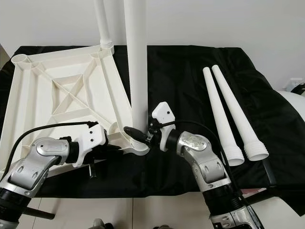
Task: Building children table
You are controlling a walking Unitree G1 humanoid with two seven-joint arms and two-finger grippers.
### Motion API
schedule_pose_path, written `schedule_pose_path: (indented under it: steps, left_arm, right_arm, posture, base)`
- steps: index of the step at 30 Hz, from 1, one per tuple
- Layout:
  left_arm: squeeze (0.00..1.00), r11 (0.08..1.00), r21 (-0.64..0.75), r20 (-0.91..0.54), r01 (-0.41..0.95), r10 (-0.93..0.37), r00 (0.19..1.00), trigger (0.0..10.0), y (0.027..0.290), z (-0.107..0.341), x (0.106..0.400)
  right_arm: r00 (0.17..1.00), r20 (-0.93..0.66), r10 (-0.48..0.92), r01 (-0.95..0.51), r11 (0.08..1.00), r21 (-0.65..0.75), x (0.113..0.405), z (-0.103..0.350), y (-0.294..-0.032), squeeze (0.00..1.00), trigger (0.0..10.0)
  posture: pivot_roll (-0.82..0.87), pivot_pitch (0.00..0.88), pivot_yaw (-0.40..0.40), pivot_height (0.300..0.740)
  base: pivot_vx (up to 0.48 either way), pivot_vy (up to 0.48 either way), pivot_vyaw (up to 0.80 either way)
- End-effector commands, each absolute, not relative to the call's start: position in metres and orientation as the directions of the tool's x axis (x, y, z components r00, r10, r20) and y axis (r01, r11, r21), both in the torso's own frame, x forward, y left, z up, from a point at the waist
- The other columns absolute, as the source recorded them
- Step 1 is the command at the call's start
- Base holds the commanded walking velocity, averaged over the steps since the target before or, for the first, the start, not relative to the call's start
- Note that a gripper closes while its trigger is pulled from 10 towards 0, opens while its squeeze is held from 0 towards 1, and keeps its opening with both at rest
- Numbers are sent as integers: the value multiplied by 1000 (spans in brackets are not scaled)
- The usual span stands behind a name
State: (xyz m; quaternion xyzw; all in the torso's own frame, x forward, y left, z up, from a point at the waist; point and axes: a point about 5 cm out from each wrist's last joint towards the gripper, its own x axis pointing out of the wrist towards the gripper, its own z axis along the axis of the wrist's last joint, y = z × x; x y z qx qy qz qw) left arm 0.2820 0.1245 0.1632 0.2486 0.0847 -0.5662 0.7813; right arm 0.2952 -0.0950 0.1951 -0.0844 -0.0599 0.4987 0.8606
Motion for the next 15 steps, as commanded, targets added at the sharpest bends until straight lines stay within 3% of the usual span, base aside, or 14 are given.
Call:
schedule_pose_path:
  steps: [1,4,7,12,15]
  left_arm:
    - [0,209,300,-372,931,-873,316,0,117,172,278]
    - [0,232,295,-348,927,-877,331,0,114,174,280]
    - [0,329,276,-244,903,-885,397,0,98,185,295]
    - [0,372,257,-189,892,-886,424,0,84,194,307]
    - [0,387,248,-170,888,-885,433,0,72,200,317]
  right_arm:
    - [486,-23,874,-862,474,-178,292,184,-91,0,0]
    - [506,-35,862,-852,494,-173,292,180,-92,0,0]
    - [716,-80,693,-694,695,-190,308,162,-94,0,0]
    - [835,-75,545,-548,812,-203,316,157,-92,0,0]
    - [929,-97,358,-370,898,-237,323,148,-90,0,0]
  posture:
    - [22,140,-8,740]
    - [22,140,-8,740]
    - [21,145,-11,740]
    - [16,149,-6,740]
    - [9,152,3,740]
  base:
    - [0,0,0]
    - [0,0,0]
    - [0,0,0]
    - [0,0,0]
    - [0,0,0]
